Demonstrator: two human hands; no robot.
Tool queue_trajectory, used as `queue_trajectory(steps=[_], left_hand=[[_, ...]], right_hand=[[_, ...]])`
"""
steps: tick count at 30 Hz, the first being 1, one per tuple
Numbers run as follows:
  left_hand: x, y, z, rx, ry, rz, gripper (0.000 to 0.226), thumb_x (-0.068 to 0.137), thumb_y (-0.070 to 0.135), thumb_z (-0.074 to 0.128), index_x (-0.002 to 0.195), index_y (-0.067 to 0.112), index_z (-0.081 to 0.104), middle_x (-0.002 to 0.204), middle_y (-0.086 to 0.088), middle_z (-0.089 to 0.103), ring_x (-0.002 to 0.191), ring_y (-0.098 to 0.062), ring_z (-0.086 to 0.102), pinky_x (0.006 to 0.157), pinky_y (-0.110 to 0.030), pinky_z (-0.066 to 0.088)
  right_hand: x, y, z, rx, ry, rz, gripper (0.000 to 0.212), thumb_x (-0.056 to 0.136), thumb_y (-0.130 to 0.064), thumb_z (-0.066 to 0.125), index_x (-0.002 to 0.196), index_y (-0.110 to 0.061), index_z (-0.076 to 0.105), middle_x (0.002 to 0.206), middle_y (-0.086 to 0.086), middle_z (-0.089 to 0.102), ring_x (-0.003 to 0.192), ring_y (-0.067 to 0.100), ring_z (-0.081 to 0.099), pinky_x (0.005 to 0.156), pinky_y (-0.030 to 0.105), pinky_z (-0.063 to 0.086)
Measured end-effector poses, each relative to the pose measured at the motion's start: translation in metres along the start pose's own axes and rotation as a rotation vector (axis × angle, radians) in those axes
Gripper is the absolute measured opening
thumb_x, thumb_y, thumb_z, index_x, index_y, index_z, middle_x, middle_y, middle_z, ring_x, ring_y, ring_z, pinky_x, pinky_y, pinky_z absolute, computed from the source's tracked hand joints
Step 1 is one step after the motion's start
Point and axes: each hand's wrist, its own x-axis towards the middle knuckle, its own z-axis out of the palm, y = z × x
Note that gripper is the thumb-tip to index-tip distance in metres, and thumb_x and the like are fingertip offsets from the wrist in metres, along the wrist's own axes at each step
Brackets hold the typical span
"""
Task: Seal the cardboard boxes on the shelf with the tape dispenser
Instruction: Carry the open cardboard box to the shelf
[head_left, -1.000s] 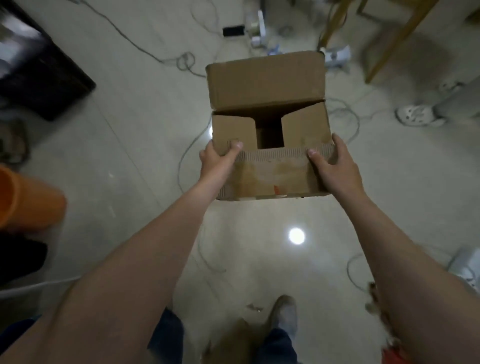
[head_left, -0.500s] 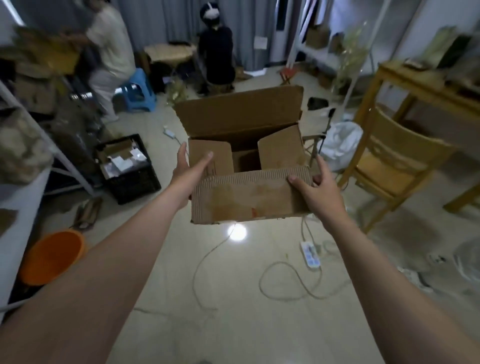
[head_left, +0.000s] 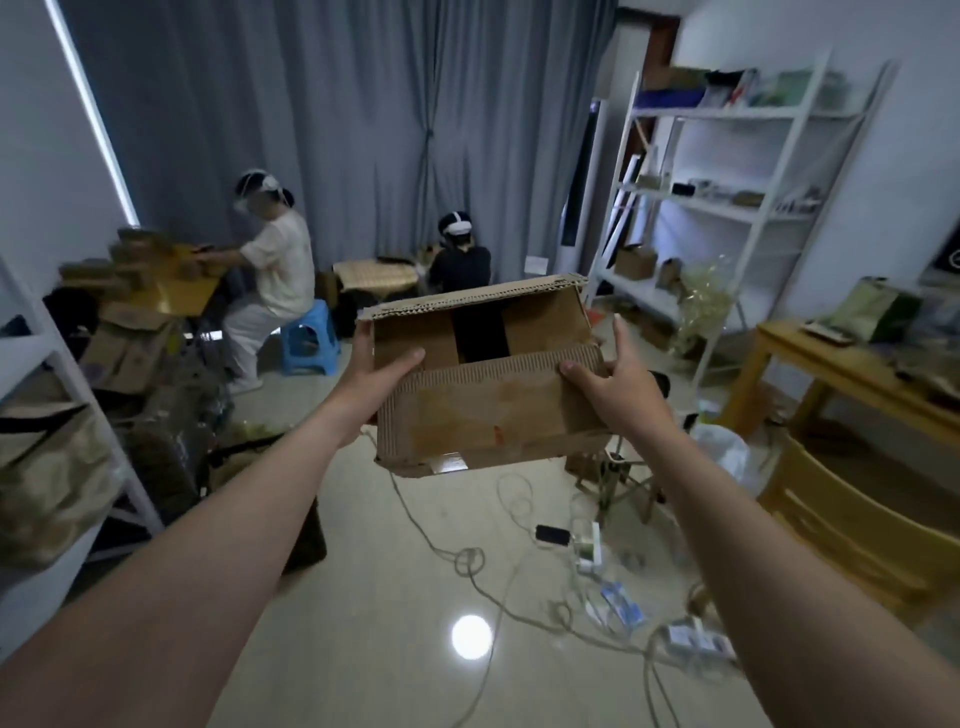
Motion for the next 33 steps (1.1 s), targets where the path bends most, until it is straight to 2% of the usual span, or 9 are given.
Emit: queue_trajectory(steps=[4,8,11,14,17,21,27,30,33], left_hand=[[0.057,0.028,-0.012,0.02,-0.032,0.132,0.127,0.053,0.072,0.085,0.15,0.059,0.003,0.158,0.005,0.037,0.138,-0.019,0.045,0.111,-0.047,0.043],[0.113,0.045,-0.012,0.093,-0.021,0.241,0.109,0.078,0.036,0.084,0.153,0.051,0.007,0.152,0.004,0.039,0.134,-0.019,0.043,0.107,-0.042,0.044],[0.155,0.05,-0.01,0.14,-0.033,0.295,0.099,0.079,0.036,0.084,0.144,0.062,0.014,0.156,-0.001,0.036,0.136,-0.026,0.043,0.103,-0.048,0.048],[0.194,0.05,-0.002,0.208,-0.006,0.307,0.089,0.079,0.038,0.083,0.143,0.051,0.021,0.149,0.001,0.039,0.13,-0.026,0.046,0.098,-0.047,0.05],[0.239,0.042,0.011,0.259,0.013,0.315,0.082,0.077,0.046,0.083,0.139,0.04,0.03,0.141,0.004,0.043,0.129,-0.026,0.048,0.102,-0.051,0.049],[0.318,0.034,0.036,0.327,0.01,0.268,0.079,0.08,0.046,0.08,0.146,0.035,0.037,0.146,0.002,0.045,0.133,-0.02,0.044,0.104,-0.04,0.046],[0.431,0.028,0.069,0.379,-0.009,0.218,0.082,0.084,0.048,0.076,0.153,0.038,0.032,0.151,0.0,0.043,0.128,-0.013,0.043,0.098,-0.033,0.045],[0.48,0.02,0.078,0.377,-0.026,0.188,0.084,0.081,0.051,0.077,0.152,0.046,0.032,0.155,0.002,0.039,0.142,-0.018,0.038,0.108,-0.039,0.044],[0.518,0.011,0.082,0.346,-0.066,0.153,0.088,0.073,0.062,0.078,0.147,0.057,0.029,0.155,0.002,0.04,0.141,-0.019,0.041,0.107,-0.047,0.047]], right_hand=[[0.056,-0.03,0.001,-0.039,0.031,-0.01,0.09,0.097,-0.048,0.061,0.159,-0.042,-0.003,0.149,0.008,0.051,0.122,0.034,0.057,0.087,0.039,0.048],[0.094,-0.044,0.005,-0.127,0.032,-0.038,0.088,0.099,-0.045,0.058,0.154,-0.053,-0.01,0.147,0.011,0.052,0.118,0.039,0.059,0.089,0.049,0.054],[0.13,-0.045,0.01,-0.18,0.038,-0.069,0.094,0.1,-0.041,0.059,0.152,-0.052,-0.019,0.145,0.012,0.055,0.117,0.039,0.06,0.089,0.046,0.052],[0.17,-0.037,0.013,-0.158,0.058,-0.077,0.1,0.099,-0.038,0.062,0.152,-0.049,-0.023,0.147,0.013,0.054,0.119,0.038,0.06,0.094,0.046,0.049],[0.219,-0.023,0.017,-0.165,0.062,-0.096,0.089,0.099,-0.039,0.061,0.155,-0.052,-0.006,0.148,0.008,0.053,0.125,0.035,0.057,0.095,0.043,0.047],[0.314,0.006,0.032,-0.227,0.05,-0.106,0.059,0.102,-0.044,0.053,0.156,-0.038,0.031,0.154,0.001,0.047,0.135,0.027,0.049,0.098,0.036,0.043],[0.449,0.037,0.061,-0.024,0.016,-0.068,0.059,0.1,-0.043,0.056,0.155,-0.034,0.037,0.154,0.005,0.044,0.138,0.027,0.043,0.112,0.045,0.04],[0.501,0.051,0.074,0.033,-0.013,-0.041,0.064,0.095,-0.042,0.065,0.153,-0.032,0.039,0.154,0.001,0.044,0.136,0.023,0.044,0.111,0.048,0.041],[0.539,0.063,0.085,0.135,-0.041,-0.022,0.066,0.092,-0.039,0.07,0.151,-0.031,0.043,0.151,0.0,0.045,0.124,0.015,0.046,0.108,0.041,0.044]])
